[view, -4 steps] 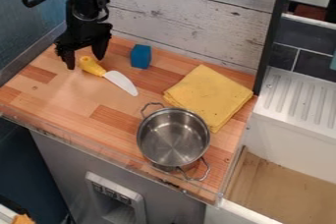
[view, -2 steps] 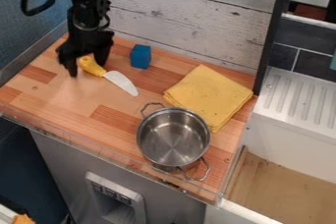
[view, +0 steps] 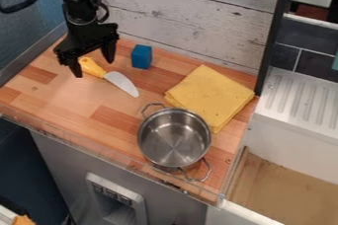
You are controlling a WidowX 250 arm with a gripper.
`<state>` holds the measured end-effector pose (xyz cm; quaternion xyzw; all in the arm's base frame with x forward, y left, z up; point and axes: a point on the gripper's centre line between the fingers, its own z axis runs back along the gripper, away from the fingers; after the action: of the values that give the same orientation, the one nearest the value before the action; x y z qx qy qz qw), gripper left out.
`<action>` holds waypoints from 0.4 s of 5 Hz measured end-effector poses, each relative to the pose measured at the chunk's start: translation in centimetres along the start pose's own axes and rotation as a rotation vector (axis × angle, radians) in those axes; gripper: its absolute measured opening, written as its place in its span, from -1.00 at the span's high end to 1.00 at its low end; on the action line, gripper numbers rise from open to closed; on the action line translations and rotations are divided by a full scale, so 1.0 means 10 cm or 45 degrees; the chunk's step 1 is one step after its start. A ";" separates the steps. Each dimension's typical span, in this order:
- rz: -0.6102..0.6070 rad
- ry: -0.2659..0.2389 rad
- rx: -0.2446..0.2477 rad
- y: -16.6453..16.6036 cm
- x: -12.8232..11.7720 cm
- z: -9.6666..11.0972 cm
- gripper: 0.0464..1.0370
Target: Move the silver pot to the left side of the table
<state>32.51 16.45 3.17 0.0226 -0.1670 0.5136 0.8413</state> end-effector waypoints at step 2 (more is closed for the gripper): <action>-0.281 0.119 -0.178 -0.10 -0.67 0.21 -0.93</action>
<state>30.08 9.81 3.25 -0.0416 -0.1596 0.4056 0.8991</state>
